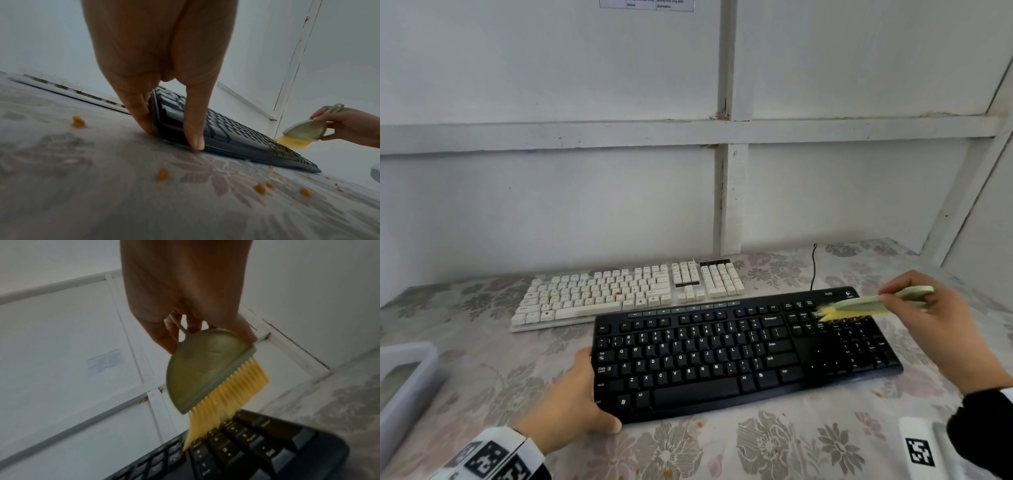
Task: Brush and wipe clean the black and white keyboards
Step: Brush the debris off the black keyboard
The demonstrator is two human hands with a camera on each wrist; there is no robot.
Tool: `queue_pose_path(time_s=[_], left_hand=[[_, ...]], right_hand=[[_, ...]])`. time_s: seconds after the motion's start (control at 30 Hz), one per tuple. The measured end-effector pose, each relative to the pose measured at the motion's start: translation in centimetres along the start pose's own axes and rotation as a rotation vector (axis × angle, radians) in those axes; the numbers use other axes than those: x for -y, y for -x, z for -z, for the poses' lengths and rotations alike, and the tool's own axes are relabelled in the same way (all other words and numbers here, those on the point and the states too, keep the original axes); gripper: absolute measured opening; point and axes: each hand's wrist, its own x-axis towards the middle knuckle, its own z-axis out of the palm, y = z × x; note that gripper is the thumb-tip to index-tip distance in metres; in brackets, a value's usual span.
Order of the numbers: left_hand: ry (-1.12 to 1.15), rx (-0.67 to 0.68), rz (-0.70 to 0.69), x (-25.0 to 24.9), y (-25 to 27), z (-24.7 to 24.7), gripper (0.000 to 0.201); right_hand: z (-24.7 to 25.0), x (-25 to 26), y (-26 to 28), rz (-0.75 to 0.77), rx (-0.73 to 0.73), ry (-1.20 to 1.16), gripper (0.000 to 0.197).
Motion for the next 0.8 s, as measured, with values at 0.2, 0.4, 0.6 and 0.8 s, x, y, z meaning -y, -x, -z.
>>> queue_pose_path(time_s=[0.2, 0.4, 0.6, 0.8], left_hand=[[0.003, 0.002, -0.004, -0.1, 0.2, 0.0, 0.087], [-0.001, -0.01, -0.005, -0.1, 0.4, 0.1, 0.088], [-0.067, -0.018, -0.018, -0.1, 0.4, 0.0, 0.096], [-0.116, -0.039, -0.027, 0.7, -0.4, 0.0, 0.103]], right_hand=[[-2.7, 3.2, 1.9, 0.007, -0.141, 0.217, 0.023], [-8.7, 9.0, 5.8, 0.1, 0.175, -0.065, 0.015], [-15.3, 12.8, 9.9, 0.162, 0.446, -0.038, 0.019], [-18.2, 15.4, 12.2, 0.206, 0.525, 0.043, 0.005]])
